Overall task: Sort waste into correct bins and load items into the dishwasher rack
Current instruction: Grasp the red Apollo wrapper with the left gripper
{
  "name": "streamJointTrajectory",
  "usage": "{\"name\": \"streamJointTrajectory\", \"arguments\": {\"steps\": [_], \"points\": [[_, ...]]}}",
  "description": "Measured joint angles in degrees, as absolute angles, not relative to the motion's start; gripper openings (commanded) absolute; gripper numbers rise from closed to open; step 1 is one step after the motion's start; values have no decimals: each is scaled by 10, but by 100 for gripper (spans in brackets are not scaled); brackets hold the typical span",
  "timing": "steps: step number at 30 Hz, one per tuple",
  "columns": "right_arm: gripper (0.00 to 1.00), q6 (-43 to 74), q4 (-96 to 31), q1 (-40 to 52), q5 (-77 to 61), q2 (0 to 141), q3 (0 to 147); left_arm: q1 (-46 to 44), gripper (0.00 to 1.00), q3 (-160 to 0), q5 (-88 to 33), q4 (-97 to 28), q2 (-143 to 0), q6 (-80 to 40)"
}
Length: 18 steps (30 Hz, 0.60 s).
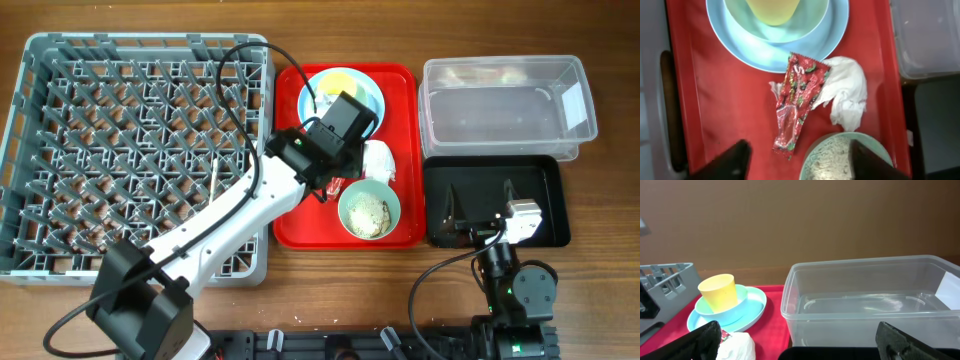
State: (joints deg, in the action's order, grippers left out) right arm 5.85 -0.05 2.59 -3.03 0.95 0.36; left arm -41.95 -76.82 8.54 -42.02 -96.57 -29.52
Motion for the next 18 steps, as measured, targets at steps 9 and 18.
{"name": "streamJointTrajectory", "arguments": {"steps": [9,18], "points": [[100,58,-1,26,-30,10,4,-420,34,-695,85,-290,-1096,-299],[100,58,-1,26,-30,10,4,-420,4,-698,123,-286,-1119,-303]]}}
